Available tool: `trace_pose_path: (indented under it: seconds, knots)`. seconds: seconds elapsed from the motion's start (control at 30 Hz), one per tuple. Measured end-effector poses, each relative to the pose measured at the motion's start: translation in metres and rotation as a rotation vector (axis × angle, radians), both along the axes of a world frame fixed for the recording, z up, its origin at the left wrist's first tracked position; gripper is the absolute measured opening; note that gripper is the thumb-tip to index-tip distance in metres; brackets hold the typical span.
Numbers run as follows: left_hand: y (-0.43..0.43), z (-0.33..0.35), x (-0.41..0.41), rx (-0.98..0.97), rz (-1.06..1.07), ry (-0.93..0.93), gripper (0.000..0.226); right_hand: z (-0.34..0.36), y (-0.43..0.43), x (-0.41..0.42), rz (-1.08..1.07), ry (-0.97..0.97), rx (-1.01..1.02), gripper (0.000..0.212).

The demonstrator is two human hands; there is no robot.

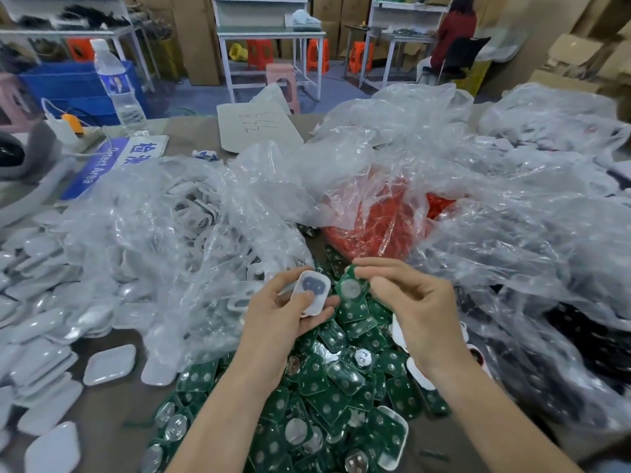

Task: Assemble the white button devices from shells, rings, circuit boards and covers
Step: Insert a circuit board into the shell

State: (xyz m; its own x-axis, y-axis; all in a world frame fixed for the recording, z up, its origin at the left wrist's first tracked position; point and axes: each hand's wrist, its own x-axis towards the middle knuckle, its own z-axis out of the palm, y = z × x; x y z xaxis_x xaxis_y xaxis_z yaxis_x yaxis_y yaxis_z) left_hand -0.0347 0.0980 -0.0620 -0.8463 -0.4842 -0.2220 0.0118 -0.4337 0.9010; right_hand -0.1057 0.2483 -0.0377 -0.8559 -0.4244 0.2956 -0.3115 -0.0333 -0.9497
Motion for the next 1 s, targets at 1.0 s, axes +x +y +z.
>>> trace_pose_path:
  seconds: [1.0]
  knots:
    - [0.007,0.004,0.002,0.124,-0.264,0.037,0.05,0.004,-0.002,-0.017,-0.012,-0.408,0.008,0.017]
